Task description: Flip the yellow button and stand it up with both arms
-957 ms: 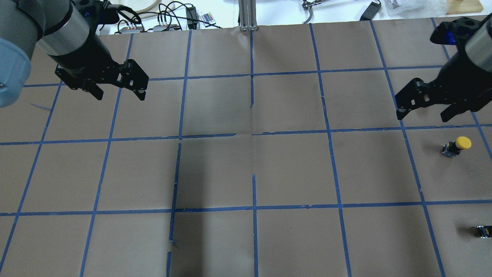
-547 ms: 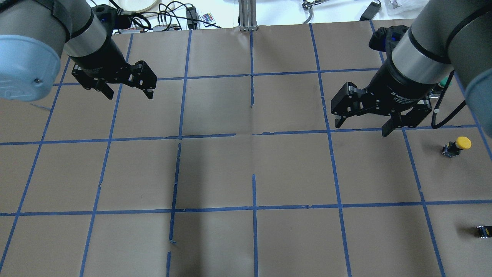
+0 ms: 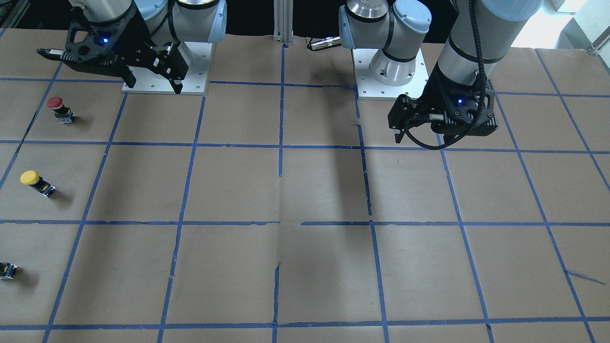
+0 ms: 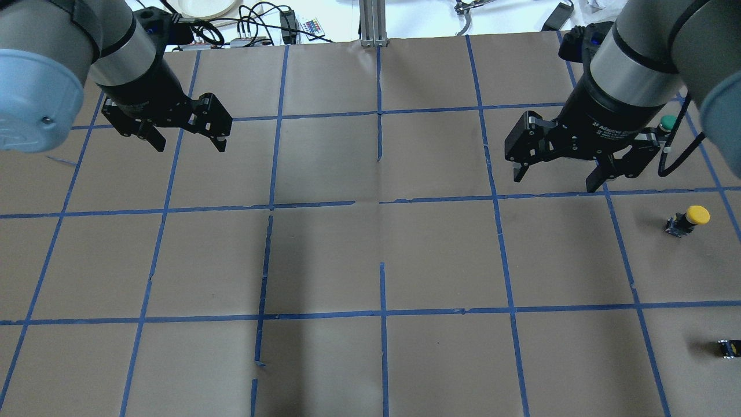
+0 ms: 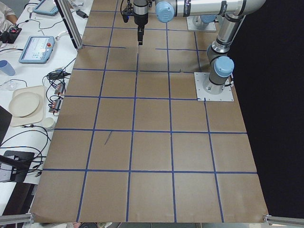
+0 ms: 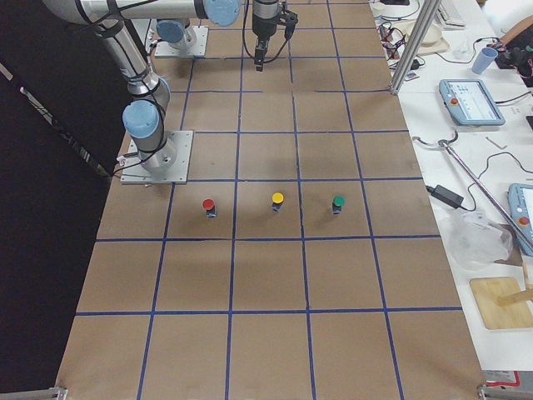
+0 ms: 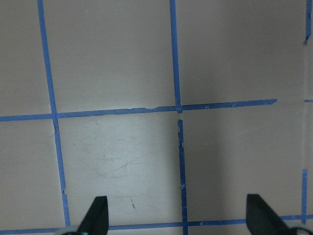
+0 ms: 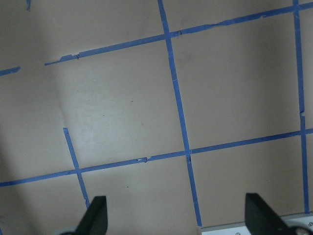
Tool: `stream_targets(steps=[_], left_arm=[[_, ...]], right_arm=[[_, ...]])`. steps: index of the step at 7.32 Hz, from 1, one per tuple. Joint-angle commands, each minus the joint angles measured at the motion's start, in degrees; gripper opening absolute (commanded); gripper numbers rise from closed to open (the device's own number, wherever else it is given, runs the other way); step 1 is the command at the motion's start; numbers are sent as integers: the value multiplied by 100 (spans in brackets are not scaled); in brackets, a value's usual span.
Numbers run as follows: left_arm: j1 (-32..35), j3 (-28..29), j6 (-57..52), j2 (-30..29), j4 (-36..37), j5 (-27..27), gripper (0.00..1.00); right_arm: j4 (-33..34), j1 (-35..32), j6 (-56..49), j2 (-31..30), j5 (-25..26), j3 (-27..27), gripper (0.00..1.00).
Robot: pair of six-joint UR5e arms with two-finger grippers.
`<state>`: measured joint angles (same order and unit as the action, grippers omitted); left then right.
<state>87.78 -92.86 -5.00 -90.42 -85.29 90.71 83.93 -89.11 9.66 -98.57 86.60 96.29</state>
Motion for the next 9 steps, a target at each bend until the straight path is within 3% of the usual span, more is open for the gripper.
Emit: stream_targets(steps=[1,9], left_arm=[[28,-30,43,121,-31,25,100],[28,48,333,306,-304,17,100]], right_arm=[[-96,-1,-95,-13,251,-31,100],[-87,-1,-104,-4,200,-22,100]])
